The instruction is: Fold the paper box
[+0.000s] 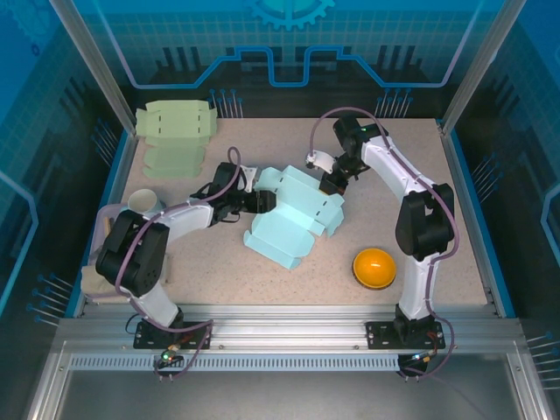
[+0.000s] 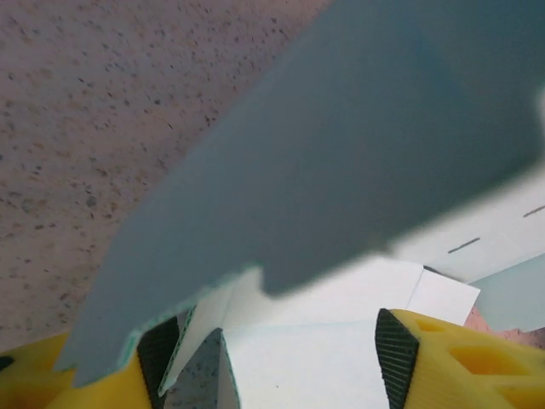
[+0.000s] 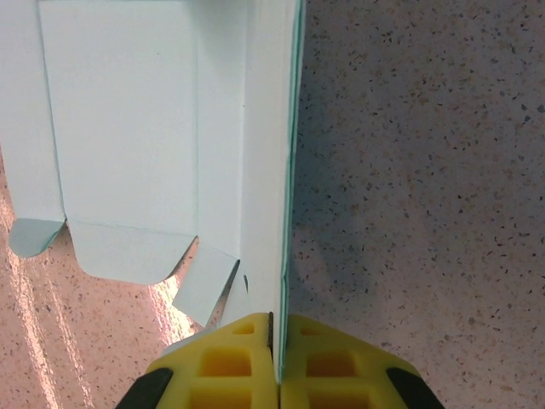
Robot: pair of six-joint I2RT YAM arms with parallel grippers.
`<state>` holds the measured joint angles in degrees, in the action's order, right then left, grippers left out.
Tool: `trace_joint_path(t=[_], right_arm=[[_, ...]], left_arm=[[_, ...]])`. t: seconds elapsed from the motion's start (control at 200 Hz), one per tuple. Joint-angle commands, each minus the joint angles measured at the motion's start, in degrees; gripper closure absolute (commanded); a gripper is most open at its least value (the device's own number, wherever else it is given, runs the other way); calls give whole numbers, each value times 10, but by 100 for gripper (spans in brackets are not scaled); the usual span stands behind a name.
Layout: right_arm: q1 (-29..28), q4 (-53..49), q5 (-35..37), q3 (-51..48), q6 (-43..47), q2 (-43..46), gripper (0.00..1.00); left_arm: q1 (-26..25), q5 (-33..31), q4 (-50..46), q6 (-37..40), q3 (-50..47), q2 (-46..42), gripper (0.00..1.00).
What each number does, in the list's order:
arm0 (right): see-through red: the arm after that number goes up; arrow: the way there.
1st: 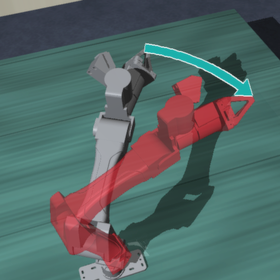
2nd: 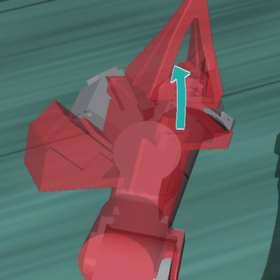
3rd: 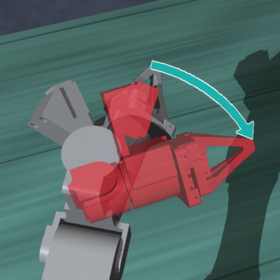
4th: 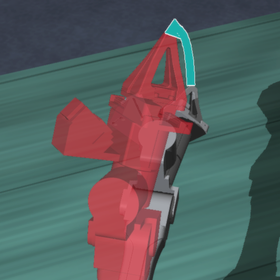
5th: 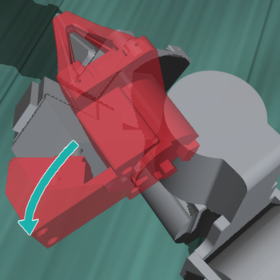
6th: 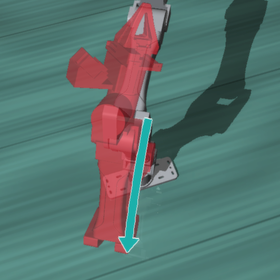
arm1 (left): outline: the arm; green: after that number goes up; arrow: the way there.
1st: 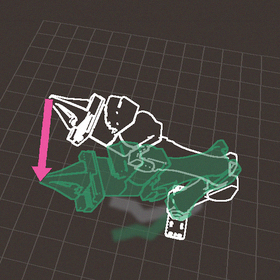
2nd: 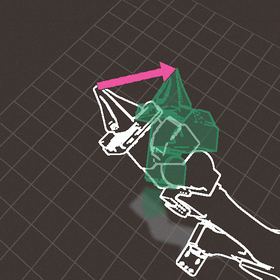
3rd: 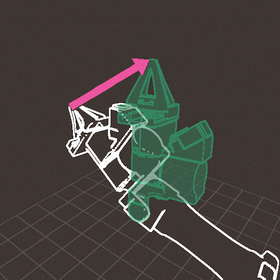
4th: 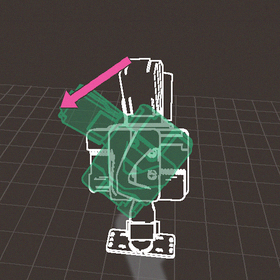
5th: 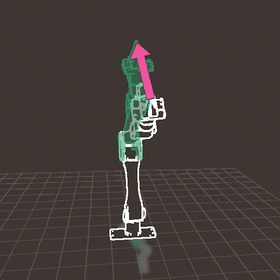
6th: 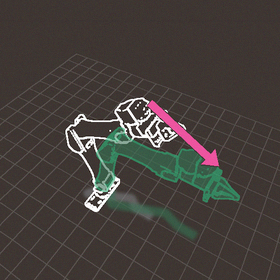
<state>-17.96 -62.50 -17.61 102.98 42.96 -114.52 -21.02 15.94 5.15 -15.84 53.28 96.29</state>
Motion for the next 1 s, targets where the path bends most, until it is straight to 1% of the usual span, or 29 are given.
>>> trace_joint_path(t=[0.0, 0.165, 0.26, 0.355, 0.455, 0.525, 0.63, 0.685, 0.73, 0.815, 0.91, 0.99], right_arm=[[4, 18, -20, -9, -11, -1, 100], [-4, 39, 18, -12, -29, -4, 100], [-10, 42, 21, -16, -29, -4, 100], [-12, 55, 28, -33, -25, 4, 100], [-12, 70, 47, -51, -15, 17, 100], [-12, 83, 62, -59, -6, 25, 100], [-16, 110, 92, -75, 8, 45, 100], [-24, 141, 127, -94, 23, 62, 100], [-33, 173, 160, -116, 39, 79, 100], [-54, 262, 214, -173, 88, 120, 100], [-72, 372, 247, -239, 147, 166, 100], [-79, 439, 263, -271, 181, 189, 100]], left_arm=[[-23, 9, 3, -23, 26, 1, 38], [-59, -5, -5, -47, 40, -12, 39], [-62, 1, 1, -63, 42, -3, 38], [-61, -23, -17, -63, 38, -17, 38], [-54, -34, -35, -45, 15, -82, 38], [-45, -42, -53, -24, -6, -147, 37], [-12, -62, -72, -3, -48, -253, 36], [11, -84, -78, 3, -68, -300, 36], [27, -113, -82, 5, -83, -329, 36], [49, -169, -82, -9, -102, -349, 37], [60, -167, -75, -16, -106, -329, 39], [60, -133, -43, -10, -120, -310, 39]])
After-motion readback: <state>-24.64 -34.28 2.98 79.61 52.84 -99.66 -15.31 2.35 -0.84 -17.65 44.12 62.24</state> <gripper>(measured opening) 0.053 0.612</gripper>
